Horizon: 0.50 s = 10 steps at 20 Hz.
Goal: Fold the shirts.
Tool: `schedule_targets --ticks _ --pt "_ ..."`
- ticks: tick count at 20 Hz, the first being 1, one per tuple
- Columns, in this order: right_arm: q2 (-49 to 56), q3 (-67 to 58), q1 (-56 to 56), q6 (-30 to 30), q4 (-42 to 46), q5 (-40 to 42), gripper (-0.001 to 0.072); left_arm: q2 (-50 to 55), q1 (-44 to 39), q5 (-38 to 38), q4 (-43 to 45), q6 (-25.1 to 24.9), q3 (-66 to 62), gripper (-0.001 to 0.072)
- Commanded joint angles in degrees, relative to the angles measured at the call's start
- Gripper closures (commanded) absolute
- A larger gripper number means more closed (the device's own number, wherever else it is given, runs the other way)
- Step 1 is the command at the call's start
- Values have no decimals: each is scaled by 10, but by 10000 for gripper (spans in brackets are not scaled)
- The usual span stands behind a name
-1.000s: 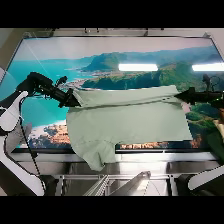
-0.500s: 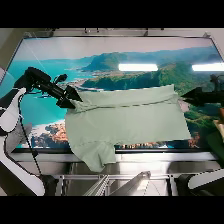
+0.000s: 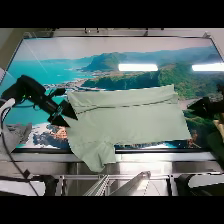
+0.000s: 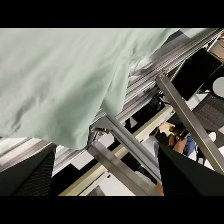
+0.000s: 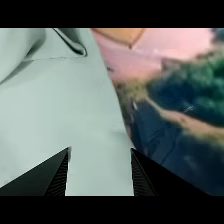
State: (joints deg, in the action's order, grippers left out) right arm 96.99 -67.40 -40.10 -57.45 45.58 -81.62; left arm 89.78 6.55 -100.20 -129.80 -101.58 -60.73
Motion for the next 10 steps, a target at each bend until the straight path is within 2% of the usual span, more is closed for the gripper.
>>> schedule_targets --ticks 1,5,7,10 --pt "-11 19 -11 5 -39 -1 281 -171 -3 140 -2 26 242 20" --pt "-14 19 -9 4 -60 -3 281 -326 0 327 -184 31 451 21" --pt "-14 19 -9 4 -60 -3 281 -362 0 367 -194 32 509 21" --pt "-14 19 -9 4 -60 -3 281 -409 0 371 -197 32 546 22"
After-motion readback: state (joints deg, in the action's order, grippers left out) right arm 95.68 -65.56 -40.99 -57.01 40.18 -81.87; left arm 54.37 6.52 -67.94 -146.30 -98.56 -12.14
